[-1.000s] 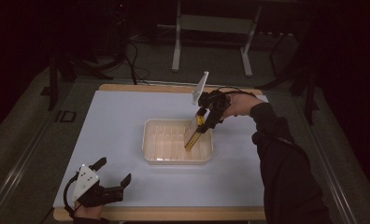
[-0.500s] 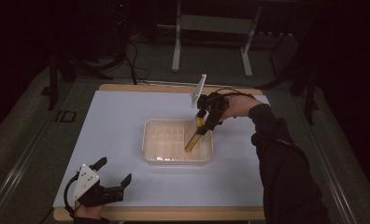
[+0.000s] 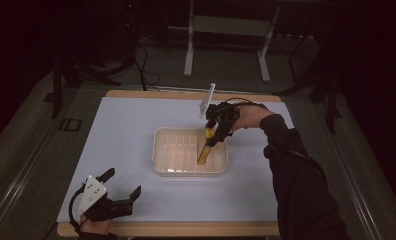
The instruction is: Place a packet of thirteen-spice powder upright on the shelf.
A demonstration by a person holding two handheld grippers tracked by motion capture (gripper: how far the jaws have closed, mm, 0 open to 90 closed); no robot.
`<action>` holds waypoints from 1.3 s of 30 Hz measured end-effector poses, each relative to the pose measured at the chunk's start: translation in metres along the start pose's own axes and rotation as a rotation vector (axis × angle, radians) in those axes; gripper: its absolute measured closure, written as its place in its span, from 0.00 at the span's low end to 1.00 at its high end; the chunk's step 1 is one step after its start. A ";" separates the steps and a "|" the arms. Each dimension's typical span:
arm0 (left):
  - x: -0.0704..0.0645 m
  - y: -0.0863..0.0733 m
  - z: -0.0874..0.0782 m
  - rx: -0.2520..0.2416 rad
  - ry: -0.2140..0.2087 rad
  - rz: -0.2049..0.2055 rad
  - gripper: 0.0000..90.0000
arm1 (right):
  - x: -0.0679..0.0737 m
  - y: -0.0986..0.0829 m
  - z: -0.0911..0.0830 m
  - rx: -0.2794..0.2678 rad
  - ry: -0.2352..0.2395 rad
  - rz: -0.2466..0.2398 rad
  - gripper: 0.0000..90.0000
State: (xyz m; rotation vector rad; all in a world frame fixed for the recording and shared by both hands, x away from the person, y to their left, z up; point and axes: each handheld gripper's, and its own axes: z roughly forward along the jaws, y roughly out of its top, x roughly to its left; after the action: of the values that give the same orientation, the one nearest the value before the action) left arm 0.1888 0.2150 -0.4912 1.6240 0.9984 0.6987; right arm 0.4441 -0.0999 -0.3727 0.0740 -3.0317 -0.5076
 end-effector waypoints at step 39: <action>0.000 0.000 0.002 0.003 -0.009 0.000 0.00 | -0.004 0.007 0.034 0.025 0.012 0.009 0.34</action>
State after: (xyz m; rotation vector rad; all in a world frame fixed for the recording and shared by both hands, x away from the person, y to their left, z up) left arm 0.1901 0.2139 -0.4914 1.6288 0.9932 0.6892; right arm 0.4454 -0.0820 -0.4031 0.0641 -3.0252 -0.4663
